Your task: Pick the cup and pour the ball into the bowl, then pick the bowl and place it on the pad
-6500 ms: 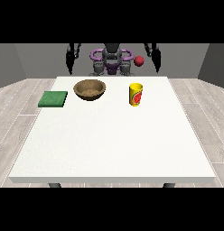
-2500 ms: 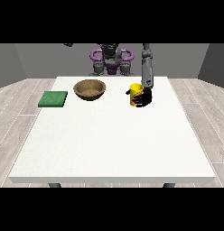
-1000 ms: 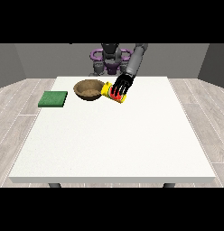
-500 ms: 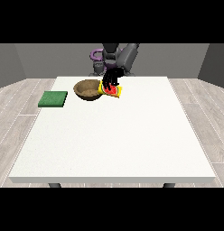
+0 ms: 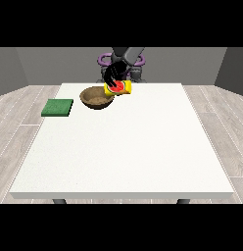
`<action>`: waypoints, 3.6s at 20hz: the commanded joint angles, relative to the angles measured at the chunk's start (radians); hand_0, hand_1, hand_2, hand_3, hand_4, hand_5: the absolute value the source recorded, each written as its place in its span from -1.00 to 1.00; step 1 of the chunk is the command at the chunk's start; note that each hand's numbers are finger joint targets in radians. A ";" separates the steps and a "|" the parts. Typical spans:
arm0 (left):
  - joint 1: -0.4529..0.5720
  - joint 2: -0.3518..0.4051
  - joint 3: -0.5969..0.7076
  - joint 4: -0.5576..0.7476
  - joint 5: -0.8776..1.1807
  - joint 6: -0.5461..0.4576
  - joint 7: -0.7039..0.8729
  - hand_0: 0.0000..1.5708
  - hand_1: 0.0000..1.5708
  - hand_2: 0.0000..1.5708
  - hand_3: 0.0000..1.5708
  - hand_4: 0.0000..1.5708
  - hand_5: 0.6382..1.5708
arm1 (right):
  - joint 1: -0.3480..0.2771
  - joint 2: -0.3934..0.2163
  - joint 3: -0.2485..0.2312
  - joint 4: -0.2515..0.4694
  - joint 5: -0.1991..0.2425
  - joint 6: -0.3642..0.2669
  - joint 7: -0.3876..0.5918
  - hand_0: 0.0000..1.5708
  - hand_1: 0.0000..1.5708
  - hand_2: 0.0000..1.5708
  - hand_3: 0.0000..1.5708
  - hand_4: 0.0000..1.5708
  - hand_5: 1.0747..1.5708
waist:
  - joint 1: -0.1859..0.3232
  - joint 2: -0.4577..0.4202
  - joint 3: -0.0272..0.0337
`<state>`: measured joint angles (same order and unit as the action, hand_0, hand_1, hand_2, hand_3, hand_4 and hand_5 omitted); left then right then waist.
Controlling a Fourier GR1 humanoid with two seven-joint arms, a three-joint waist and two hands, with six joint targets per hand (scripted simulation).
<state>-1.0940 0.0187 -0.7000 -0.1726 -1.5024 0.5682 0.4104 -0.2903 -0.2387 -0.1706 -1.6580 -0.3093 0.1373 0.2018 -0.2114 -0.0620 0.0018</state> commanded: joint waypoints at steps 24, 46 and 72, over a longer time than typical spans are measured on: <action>0.542 0.128 0.761 -0.588 1.131 0.159 -0.843 0.91 0.91 1.00 1.00 0.87 0.77 | 0.211 0.017 -0.020 -0.219 -0.057 0.054 -0.026 -1.00 -1.00 -1.00 -1.00 -0.47 0.98 | 0.048 0.081 -0.0165; 0.352 0.544 1.136 -0.627 1.792 -0.815 -0.866 -1.00 -1.00 -1.00 -1.00 -1.00 0.88 | 0.201 0.170 0.120 -0.137 0.176 -0.091 -0.169 -1.00 -1.00 -1.00 -1.00 -0.39 1.00 | 0.175 0.331 -0.0010; 0.109 0.821 1.157 -0.711 1.868 -0.871 -0.556 -1.00 -1.00 -1.00 -1.00 -1.00 0.93 | -0.056 0.141 -0.067 0.689 0.081 0.031 -0.523 -1.00 -1.00 -1.00 -1.00 -0.49 1.00 | 0.189 0.388 -0.0010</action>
<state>-0.9534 0.7883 0.4345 -0.8980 0.3508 -0.2925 -0.1630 -0.3003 -0.0918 -0.2313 -1.0615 -0.2362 0.1674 -0.2997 -0.0198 0.2893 -0.0133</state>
